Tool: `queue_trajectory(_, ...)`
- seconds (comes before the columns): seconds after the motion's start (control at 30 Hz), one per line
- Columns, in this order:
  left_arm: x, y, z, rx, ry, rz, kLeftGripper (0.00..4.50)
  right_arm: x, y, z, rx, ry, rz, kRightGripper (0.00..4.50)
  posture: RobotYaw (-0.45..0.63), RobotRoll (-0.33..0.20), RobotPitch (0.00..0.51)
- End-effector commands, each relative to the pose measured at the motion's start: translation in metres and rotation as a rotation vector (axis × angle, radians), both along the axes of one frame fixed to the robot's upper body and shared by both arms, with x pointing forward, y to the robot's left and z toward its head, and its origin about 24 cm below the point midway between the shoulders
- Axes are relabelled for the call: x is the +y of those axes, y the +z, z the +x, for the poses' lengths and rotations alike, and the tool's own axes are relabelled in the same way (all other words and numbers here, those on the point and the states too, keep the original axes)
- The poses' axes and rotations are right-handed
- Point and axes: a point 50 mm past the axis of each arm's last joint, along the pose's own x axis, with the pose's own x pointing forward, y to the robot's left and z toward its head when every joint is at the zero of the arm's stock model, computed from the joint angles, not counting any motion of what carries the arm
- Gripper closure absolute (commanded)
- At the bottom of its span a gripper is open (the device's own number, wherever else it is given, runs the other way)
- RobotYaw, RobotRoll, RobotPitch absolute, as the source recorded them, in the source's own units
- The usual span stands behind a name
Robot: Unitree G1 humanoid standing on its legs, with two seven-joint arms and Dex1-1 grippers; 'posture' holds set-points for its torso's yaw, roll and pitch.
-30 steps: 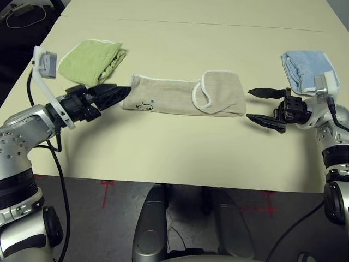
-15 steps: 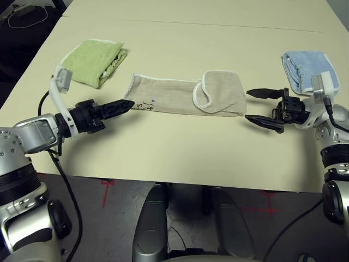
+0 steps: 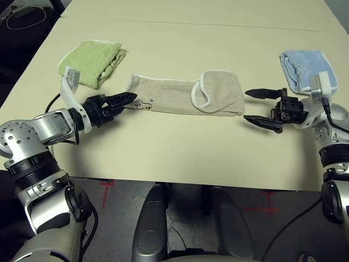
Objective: Fold the towel and set it aside.
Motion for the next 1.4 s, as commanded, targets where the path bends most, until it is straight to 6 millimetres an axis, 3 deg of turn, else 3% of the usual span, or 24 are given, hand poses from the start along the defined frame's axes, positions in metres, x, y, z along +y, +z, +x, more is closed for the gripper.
queue_trajectory(0.03,0.004,-0.008,0.0,0.041,0.026,0.007,1.69,0.0,-0.002,-0.001,0.007,0.003,-0.015,0.0,0.11,0.0,0.272)
queue_trajectory(0.27,0.007,-0.008,0.0,0.037,0.054,0.012,4.39,0.0,-0.002,-0.001,0.008,0.002,-0.014,0.0,0.11,0.0,0.268)
queue_trajectory(0.47,0.007,-0.003,0.001,0.017,0.059,0.008,4.45,0.0,-0.003,-0.001,0.01,-0.004,-0.012,0.0,0.11,0.0,0.26)
queue_trajectory(0.63,0.004,0.018,0.0,-0.046,0.0,0.057,4.45,0.0,-0.003,0.0,0.011,-0.008,-0.011,0.0,0.11,0.0,0.254)
queue_trajectory(0.87,0.034,0.021,-0.009,-0.019,0.064,0.186,4.45,0.001,-0.003,0.001,0.008,-0.01,-0.005,0.0,0.12,0.0,0.254)
queue_trajectory(1.07,0.047,0.02,-0.017,-0.011,0.083,0.221,4.45,0.002,-0.004,0.002,0.009,-0.01,-0.004,0.0,0.12,0.0,0.255)
queue_trajectory(1.27,0.03,0.039,-0.01,-0.124,0.022,0.199,4.45,0.002,-0.004,0.002,0.01,-0.012,-0.006,0.0,0.12,0.0,0.253)
queue_trajectory(1.4,-0.002,0.069,-0.001,-0.252,-0.106,0.183,4.45,0.003,-0.003,0.003,0.008,-0.013,-0.005,0.0,0.11,0.0,0.251)
